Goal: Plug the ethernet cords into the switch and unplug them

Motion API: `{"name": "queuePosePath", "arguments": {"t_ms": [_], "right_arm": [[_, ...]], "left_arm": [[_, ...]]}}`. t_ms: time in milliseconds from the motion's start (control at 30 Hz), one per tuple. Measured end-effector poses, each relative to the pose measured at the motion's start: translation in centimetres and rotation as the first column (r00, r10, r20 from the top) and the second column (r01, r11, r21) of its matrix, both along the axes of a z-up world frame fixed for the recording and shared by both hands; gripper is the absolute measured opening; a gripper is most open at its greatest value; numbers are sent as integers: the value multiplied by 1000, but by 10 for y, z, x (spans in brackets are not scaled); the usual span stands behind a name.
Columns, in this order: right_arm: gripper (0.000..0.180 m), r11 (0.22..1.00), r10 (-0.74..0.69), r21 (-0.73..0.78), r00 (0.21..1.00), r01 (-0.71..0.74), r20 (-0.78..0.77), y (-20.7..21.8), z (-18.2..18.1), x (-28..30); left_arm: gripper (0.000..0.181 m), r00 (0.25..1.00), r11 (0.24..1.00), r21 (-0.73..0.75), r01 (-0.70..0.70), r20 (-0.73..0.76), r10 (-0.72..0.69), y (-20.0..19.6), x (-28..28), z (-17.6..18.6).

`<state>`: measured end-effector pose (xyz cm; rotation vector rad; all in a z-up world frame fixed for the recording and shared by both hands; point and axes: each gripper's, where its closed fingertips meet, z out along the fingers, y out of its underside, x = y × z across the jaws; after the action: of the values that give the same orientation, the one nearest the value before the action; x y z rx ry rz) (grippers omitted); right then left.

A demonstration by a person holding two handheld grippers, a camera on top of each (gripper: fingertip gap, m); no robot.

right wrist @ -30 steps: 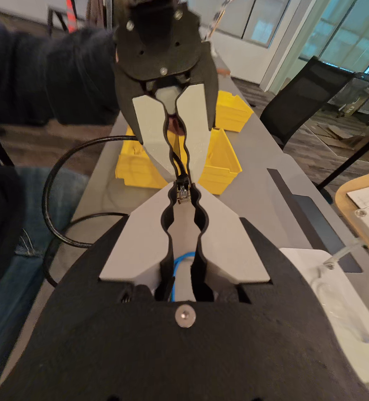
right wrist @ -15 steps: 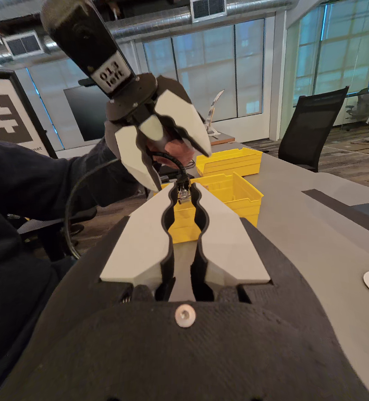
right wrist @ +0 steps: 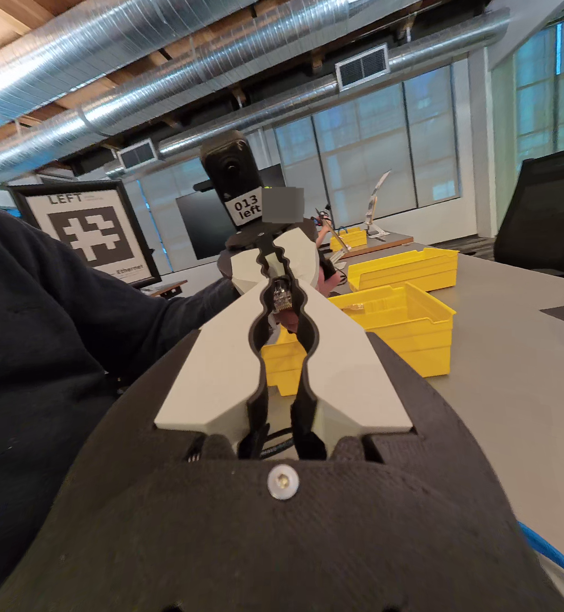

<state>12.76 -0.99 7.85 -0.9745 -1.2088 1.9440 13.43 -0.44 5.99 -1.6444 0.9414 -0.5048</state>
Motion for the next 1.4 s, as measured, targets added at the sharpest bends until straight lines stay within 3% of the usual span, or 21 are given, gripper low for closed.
{"name": "queuePosePath", "arguments": {"t_ms": [133, 800, 1300, 1400], "right_arm": [[9, 995, 88, -44, 995, -90, -45, -5, 4, 5], [9, 978, 167, -117, 983, -175, -73, -11, 8, 12], [8, 970, 183, -149, 981, -190, -58, -9, 3, 11], [16, 978, 148, -142, 989, -150, -24, -4, 0, 6]], "left_arm": [[12, 984, 998, -14, 64, 165, -61, -7, 7, 8], [13, 982, 959, 274, -77, 187, 25, -12, 12, 16], [12, 956, 990, 139, -33, 294, -9, -11, 11, 12], [12, 946, 995, 97, -29, 324, -4, -9, 8, 11]]}}
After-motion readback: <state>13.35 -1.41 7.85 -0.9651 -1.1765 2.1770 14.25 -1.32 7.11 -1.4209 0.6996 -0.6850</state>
